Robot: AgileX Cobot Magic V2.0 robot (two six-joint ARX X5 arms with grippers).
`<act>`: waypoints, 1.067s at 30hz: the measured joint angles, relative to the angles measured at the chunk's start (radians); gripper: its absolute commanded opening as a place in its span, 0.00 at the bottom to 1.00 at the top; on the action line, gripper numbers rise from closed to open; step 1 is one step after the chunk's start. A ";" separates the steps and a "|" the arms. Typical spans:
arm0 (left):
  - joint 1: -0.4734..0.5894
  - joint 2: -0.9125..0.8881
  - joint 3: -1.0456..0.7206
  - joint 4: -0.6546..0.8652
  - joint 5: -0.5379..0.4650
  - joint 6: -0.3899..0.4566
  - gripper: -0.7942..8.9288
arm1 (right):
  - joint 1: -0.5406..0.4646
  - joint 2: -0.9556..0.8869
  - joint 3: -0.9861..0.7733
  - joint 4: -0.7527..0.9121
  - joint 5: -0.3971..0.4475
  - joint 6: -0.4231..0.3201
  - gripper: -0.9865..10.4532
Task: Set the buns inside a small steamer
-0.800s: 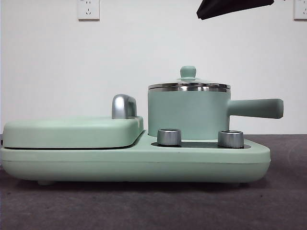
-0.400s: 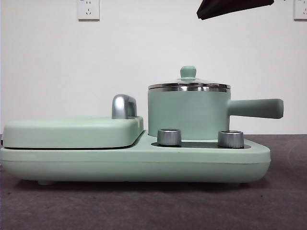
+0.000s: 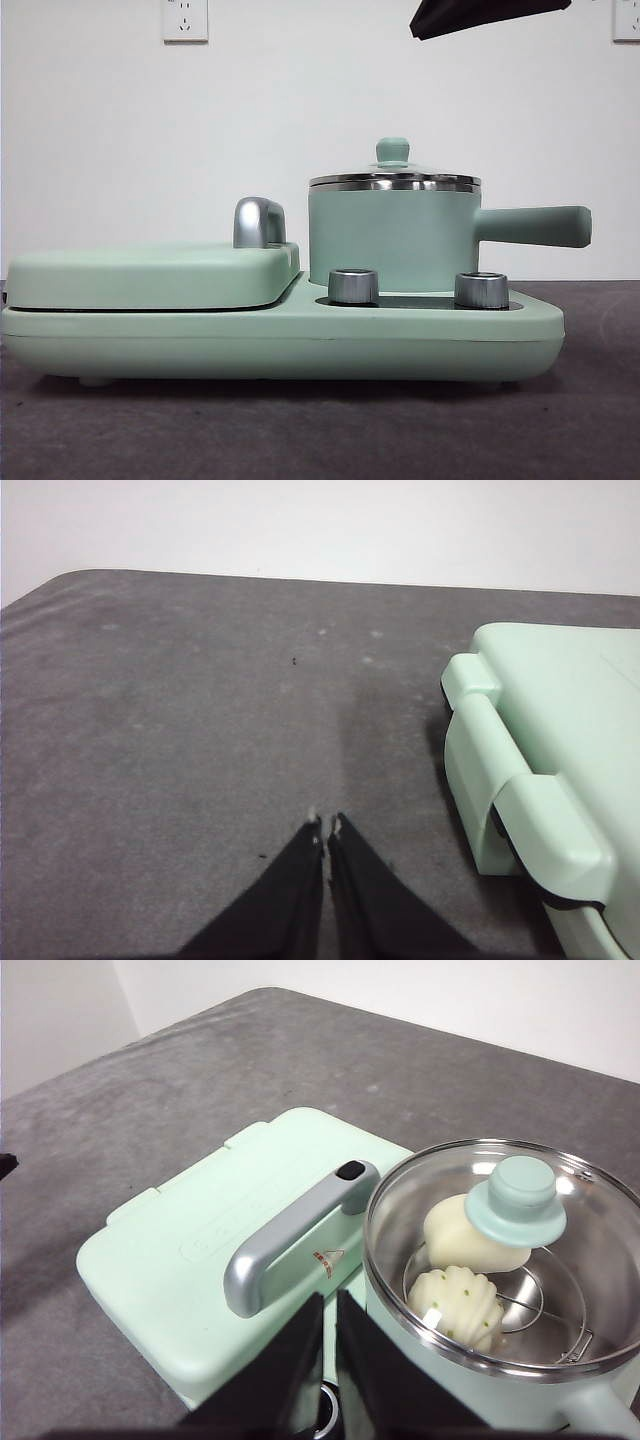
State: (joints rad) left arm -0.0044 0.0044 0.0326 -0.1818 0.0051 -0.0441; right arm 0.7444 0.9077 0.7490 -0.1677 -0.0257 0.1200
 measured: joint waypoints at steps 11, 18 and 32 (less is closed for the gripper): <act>0.000 0.000 0.000 0.000 0.000 0.000 0.09 | 0.000 0.000 0.000 0.000 0.000 0.000 0.10; 0.000 0.000 0.000 0.000 0.000 0.000 0.09 | -0.061 -0.068 0.000 -0.125 0.076 -0.106 0.10; 0.000 0.000 0.000 0.000 0.000 0.000 0.09 | -0.454 -0.480 -0.433 0.002 0.104 -0.143 0.10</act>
State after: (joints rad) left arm -0.0044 0.0044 0.0326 -0.1818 0.0051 -0.0444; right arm 0.2901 0.4282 0.3161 -0.1658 0.0780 -0.0227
